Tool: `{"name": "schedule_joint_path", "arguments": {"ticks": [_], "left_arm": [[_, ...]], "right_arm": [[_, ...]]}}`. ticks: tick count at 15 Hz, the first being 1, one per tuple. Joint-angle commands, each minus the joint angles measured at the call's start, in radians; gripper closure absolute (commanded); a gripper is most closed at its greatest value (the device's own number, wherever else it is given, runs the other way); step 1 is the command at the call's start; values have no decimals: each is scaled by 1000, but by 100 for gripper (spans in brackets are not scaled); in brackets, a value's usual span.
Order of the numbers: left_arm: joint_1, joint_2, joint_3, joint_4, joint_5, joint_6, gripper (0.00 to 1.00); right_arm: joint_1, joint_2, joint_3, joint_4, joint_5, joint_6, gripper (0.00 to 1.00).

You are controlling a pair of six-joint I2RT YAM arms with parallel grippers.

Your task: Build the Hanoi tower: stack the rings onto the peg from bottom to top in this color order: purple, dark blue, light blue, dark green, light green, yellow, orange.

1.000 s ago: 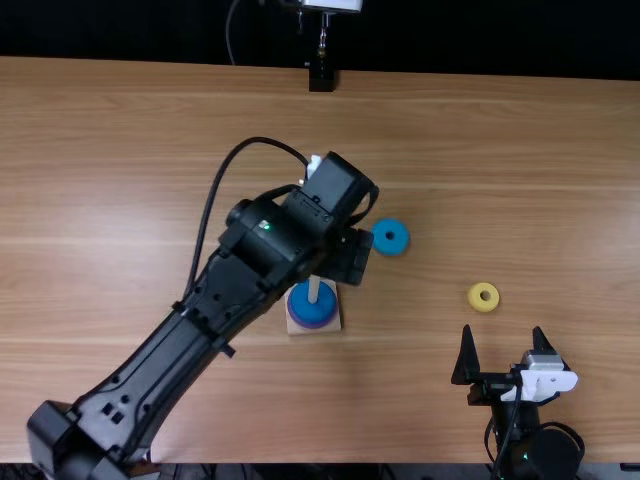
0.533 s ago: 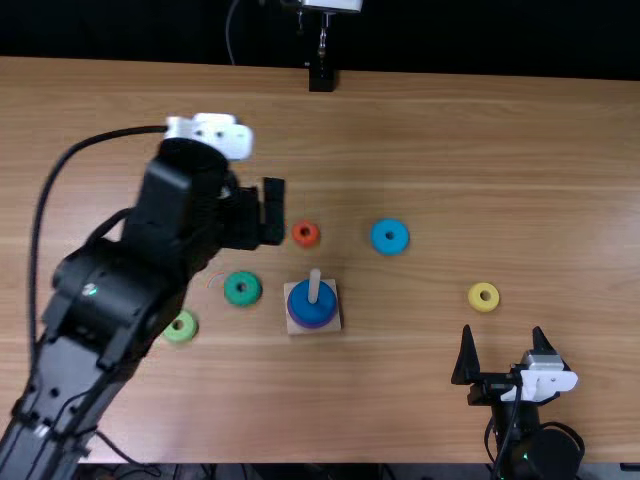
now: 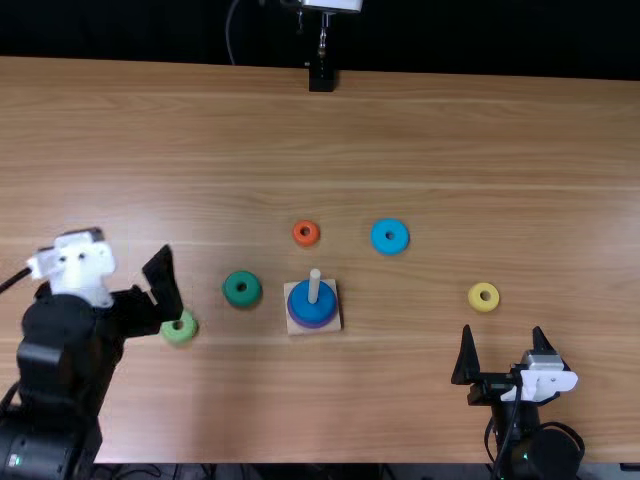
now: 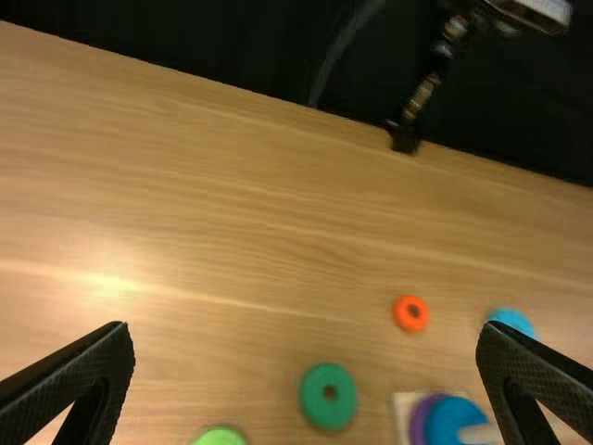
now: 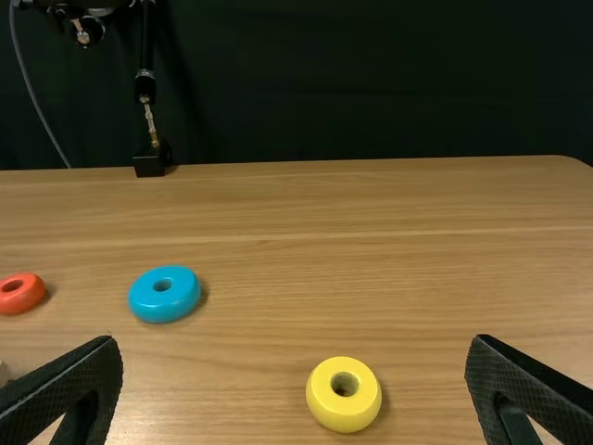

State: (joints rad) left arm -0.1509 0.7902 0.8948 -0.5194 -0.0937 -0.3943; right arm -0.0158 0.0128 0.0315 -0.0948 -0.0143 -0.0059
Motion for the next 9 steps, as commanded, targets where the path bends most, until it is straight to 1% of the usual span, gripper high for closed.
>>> {"name": "schedule_joint_path", "arguments": {"ticks": [1,4,6,8,9], "left_arm": [[37,-89,-120,22,7,4,0],[39,-322,-422,50,7,10,0],[45,-454,-576,144,9,11,0],[91,-577,-683,225,11,13,0],[102,-626,-721,234,11,13,0]], "right_arm": [[-7,-13,-15,-15,7,-5,0],[-7,-13,-15,-15,7,-5,0],[-7,-13,-15,-15,7,-5,0],[-7,-13,-15,-15,7,-5,0],[-7,-13,-15,-15,7,-5,0]]}}
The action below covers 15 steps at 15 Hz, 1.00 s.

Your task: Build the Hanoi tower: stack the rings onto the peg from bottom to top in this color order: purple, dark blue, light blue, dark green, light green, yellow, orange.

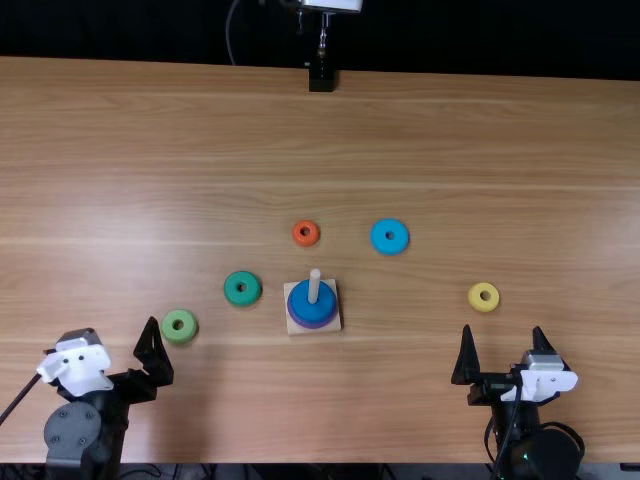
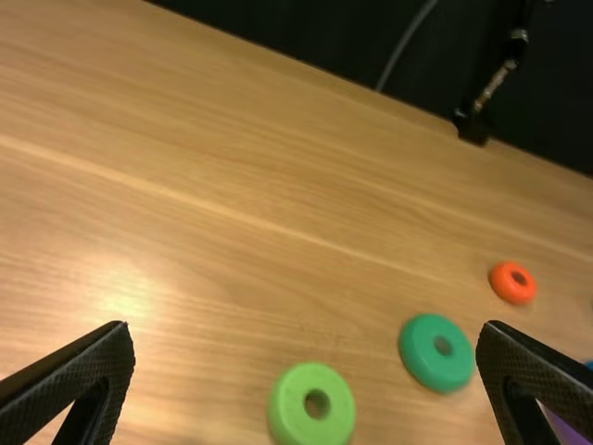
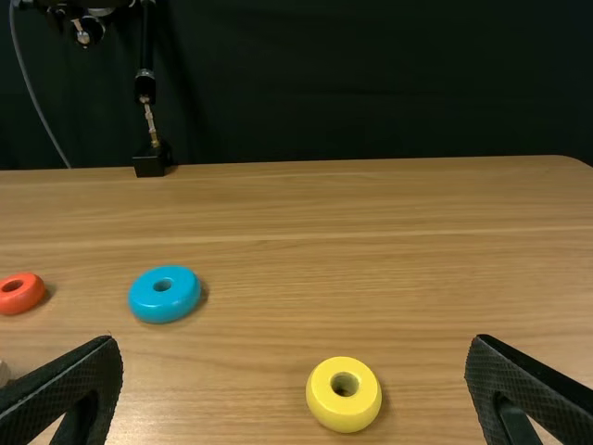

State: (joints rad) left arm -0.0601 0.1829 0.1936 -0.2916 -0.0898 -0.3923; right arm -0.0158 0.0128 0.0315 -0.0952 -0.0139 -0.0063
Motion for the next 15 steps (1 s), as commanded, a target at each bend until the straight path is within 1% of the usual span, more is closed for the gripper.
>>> {"name": "schedule_joint_path", "arguments": {"ticks": [1,4,5,6,7,8,15], "left_arm": [[8,-69,-48,6,7,11,0],[-3,-132,-117,6,7,15,0],[-3,-149,-123,6,11,65,0],[-1,-169,-123,6,42,170,0],[5,-183,-129,8,86,258,0],[8,-183,-138,10,108,300,0],[11,-183,-157,14,110,313,0]], "right_arm": [[-7,-13,-15,-15,7,-5,0],[-7,-13,-15,-15,7,-5,0],[-7,-13,-15,-15,7,-5,0],[-7,-13,-15,-15,7,-5,0],[-7,-13,-15,-15,7,-5,0],[-7,-13,-15,-15,7,-5,0],[-7,-13,-15,-15,7,-5,0]]}}
